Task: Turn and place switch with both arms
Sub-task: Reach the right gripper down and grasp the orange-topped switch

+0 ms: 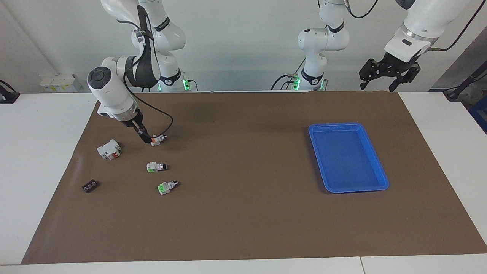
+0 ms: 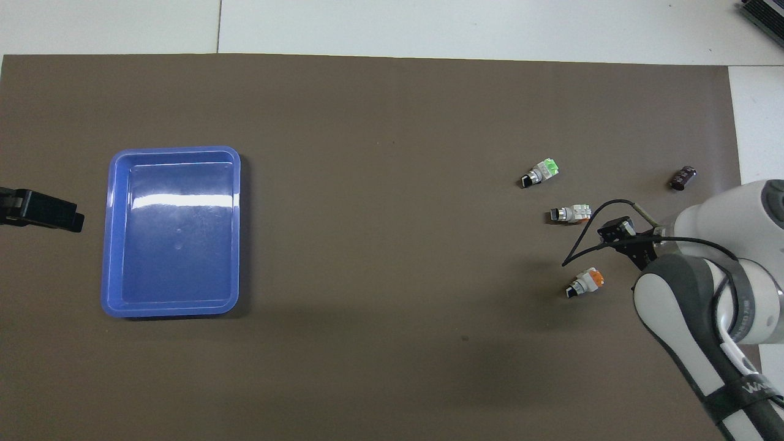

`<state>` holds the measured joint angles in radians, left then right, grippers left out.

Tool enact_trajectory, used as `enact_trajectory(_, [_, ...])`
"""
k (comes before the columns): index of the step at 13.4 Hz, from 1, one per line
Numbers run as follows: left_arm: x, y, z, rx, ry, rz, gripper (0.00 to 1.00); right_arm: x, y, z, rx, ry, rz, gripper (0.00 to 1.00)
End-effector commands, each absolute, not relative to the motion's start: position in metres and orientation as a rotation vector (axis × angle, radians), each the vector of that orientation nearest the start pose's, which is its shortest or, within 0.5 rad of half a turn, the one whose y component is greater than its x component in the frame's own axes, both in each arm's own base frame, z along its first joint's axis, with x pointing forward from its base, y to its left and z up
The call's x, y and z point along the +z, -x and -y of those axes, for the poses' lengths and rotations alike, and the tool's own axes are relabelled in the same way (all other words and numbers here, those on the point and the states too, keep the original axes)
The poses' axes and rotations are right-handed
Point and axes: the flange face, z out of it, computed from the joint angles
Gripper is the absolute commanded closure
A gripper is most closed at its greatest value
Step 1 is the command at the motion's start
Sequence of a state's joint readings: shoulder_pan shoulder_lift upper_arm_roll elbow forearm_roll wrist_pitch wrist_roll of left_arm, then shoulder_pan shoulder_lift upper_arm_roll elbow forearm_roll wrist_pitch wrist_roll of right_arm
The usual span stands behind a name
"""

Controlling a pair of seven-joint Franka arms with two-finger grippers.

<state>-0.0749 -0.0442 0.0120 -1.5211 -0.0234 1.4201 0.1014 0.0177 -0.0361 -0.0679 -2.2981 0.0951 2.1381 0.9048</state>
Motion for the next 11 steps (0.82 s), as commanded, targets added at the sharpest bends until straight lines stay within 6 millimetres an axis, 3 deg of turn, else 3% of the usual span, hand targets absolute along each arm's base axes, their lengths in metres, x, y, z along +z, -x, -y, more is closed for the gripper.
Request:
enact_trajectory(1, [0.660, -0.514, 0.037, 0.109, 3.164, -0.250, 0.00, 0.331, -0.484, 0.017, 0.267, 2.621, -1.532, 0.00])
enact_trajectory(4, [0.660, -0.514, 0.032, 0.111, 3.166, -0.231, 0.00, 0.307, -0.472, 0.024, 0.237, 2.619, -1.515, 0.00])
enact_trajectory(11, [0.659, -0.514, 0.026, 0.111, 3.168, -0.209, 0.00, 0.286, -0.446, 0.051, 0.307, 2.588, -1.478, 0.00])
